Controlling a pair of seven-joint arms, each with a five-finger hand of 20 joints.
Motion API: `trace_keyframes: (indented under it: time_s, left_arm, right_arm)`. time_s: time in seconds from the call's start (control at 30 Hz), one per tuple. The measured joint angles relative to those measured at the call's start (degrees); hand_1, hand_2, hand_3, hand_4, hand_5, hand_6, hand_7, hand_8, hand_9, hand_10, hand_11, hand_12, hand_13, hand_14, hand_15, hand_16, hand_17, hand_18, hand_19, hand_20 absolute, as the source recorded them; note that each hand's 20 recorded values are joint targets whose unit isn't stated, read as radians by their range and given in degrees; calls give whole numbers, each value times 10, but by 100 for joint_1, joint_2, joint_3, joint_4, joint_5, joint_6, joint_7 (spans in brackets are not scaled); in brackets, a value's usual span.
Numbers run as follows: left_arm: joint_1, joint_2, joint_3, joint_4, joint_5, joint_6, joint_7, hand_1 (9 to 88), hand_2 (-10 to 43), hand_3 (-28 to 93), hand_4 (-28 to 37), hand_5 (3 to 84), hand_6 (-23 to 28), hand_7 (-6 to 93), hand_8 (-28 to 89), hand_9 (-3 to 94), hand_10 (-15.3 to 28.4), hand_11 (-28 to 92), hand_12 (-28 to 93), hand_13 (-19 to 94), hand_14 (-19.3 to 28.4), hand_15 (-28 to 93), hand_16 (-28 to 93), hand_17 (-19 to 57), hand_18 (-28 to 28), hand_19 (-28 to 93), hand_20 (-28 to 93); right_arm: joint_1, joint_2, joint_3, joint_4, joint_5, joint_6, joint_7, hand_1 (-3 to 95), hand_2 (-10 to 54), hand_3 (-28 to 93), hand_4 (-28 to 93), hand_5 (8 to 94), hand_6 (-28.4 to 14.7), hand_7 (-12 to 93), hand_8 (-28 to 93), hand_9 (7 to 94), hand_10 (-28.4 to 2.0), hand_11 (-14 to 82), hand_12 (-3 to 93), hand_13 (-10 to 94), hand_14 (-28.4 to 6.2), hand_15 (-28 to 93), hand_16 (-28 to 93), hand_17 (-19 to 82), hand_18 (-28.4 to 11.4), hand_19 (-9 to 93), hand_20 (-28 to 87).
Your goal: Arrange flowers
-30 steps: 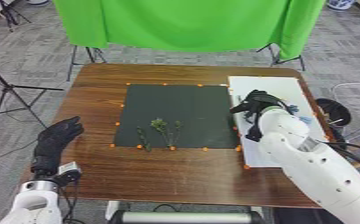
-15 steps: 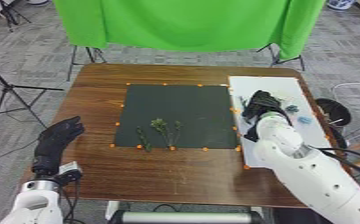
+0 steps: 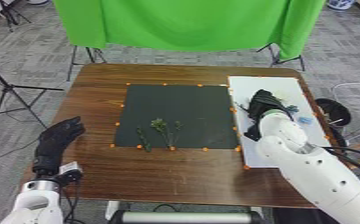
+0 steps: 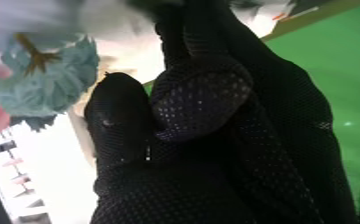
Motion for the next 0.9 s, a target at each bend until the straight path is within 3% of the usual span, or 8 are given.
trace_keyframes:
  time_s: [0.27,0.9]
  left_arm:
    - [-4,5,0,1,-6,-7,-16,289,-95,667,-279,514,12,189,-72,495,127,201,138,418,157,220,2,141,119,113,254]
    - [11,5,-22,-7,-10,-7,-17,287,-95,667,-278,514,13,188,-72,495,127,200,138,418,156,220,1,140,119,114,254]
  right_arm:
    - [-231,118,-53,-222,272,860,-170,641,-95,615,-91,795,-36,262,135,937,-100,162,387,937,8,610,256,714,-82,925,418]
    - [-277,156,121,-1311,333,1122,-514,635,-95,619,-76,806,-40,256,138,937,-100,185,367,937,7,617,251,730,-70,915,417]
